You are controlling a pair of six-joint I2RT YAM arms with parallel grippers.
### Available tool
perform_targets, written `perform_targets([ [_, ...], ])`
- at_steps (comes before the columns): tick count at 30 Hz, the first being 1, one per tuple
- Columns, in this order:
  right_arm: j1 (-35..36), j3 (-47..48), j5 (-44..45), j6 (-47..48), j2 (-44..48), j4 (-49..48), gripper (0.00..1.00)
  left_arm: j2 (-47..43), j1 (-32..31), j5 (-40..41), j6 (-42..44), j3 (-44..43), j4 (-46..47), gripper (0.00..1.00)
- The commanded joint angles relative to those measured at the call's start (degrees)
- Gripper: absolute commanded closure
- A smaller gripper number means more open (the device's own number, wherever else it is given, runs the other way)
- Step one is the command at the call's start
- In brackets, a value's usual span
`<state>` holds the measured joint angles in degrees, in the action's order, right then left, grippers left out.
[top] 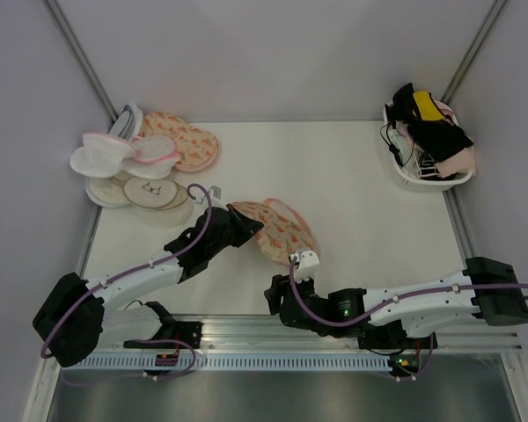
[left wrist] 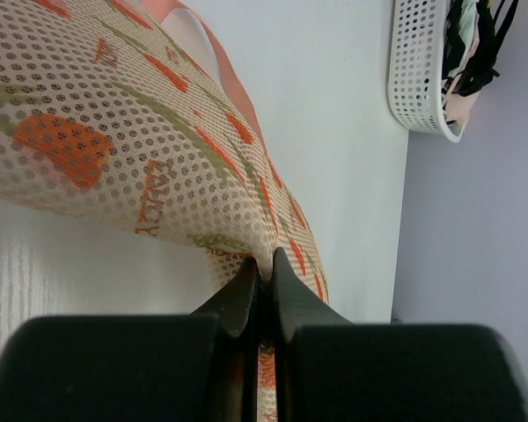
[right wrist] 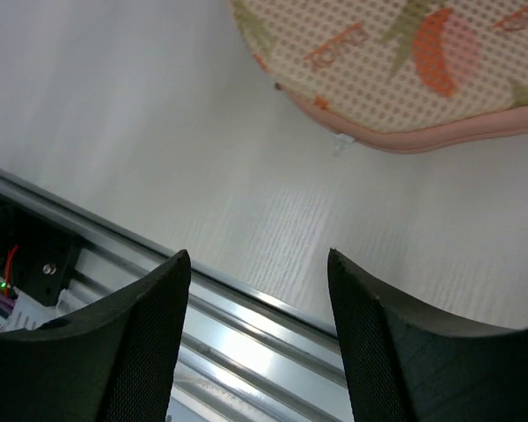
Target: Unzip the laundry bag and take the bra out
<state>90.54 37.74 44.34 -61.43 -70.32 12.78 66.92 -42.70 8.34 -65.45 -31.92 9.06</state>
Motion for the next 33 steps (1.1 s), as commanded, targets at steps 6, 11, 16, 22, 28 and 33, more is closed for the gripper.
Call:
perform_targets([
  [6,-1.1,-2.5,9.7,-4.8,2.6,2.6,0.29,-2.1,0.4,-2.4,-3.6,0.7,3.0,0.98],
  [11,-4.0,-7.3,6.1,0.4,4.9,-9.8,0.3,-2.4,0.4,-2.9,-4.2,1.1,3.0,0.98],
  [16,-7.5,-9.8,1.7,7.4,5.0,-20.3,0.31,-2.6,0.4,-3.5,-4.9,1.8,3.4,0.98],
  [22,-12.4,-10.5,-5.7,9.5,2.8,-29.8,0.33,-2.8,0.4,-4.3,-5.7,2.2,4.0,0.98],
  [28,-13.5,-9.4,-3.9,9.6,1.6,-28.2,0.59,-3.5,0.4,-5.2,-6.2,2.8,4.6,0.98],
  [33,-13.6,-9.3,-3.4,9.0,2.4,-24.7,1.0,-4.0,0.4,-5.0,-6.0,3.0,4.5,0.98],
])
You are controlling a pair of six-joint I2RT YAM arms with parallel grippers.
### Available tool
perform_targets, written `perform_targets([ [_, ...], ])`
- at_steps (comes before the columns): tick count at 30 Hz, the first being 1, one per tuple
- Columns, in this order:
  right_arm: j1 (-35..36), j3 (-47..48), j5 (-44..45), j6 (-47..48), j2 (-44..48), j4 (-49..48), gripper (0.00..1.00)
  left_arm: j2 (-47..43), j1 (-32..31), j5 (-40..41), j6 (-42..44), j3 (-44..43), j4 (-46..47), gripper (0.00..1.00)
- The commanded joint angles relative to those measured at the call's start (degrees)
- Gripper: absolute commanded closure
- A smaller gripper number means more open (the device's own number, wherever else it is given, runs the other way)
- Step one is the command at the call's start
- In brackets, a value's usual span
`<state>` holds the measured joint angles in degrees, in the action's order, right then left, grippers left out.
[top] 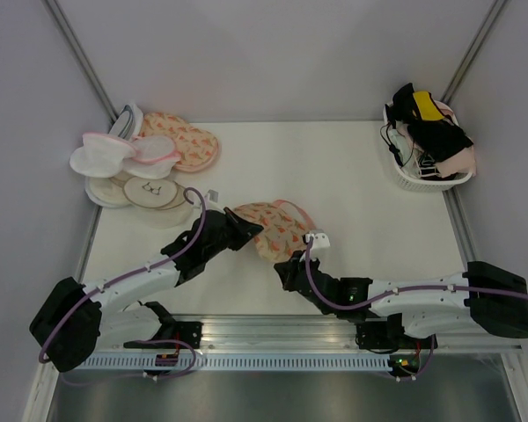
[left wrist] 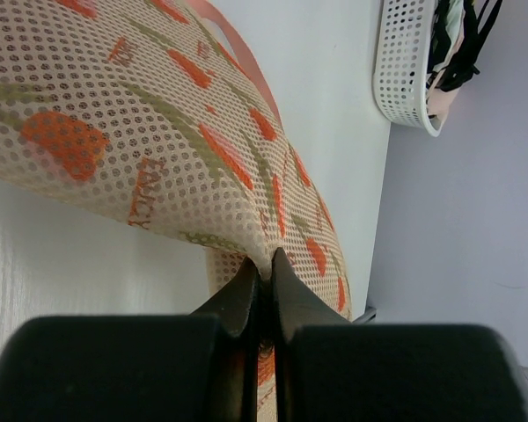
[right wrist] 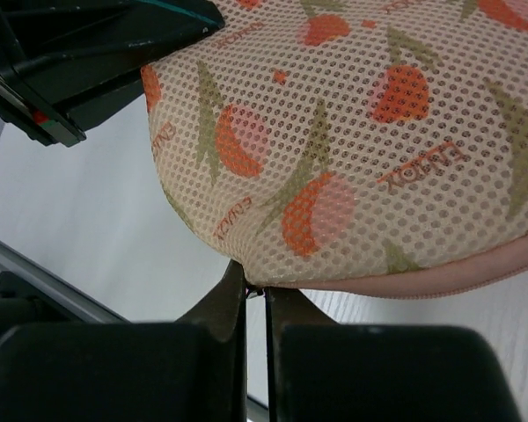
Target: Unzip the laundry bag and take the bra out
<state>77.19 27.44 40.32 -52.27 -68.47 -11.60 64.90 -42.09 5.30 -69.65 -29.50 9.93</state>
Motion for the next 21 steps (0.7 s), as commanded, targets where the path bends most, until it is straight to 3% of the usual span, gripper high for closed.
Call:
perform_targets([
  [1,-0.3,1.1,0.6,-0.4,0.9,0.4,1.0,-2.1,-0.2,-2.0,-1.7,0.5,3.6,0.98],
  [6,-0.2,2.8,-0.3,-0.7,4.7,12.1,1.0,-3.5,0.3,-1.3,2.7,0.1,0.2,0.98],
  [11,-0.2,9.0,0.5,-3.1,5.4,38.3,1.0,-6.1,3.7,-2.0,11.3,0.1,-6.0,0.98],
  [14,-0.2,12.1,2.3,-4.8,6.3,48.9,1.0,-7.7,5.9,-3.3,18.7,0.4,-9.6,0.98],
  [21,-0.2,12.7,-0.8,-1.5,11.1,52.6,1.0,-6.0,7.7,-6.4,29.7,-1.3,-15.9,0.98],
])
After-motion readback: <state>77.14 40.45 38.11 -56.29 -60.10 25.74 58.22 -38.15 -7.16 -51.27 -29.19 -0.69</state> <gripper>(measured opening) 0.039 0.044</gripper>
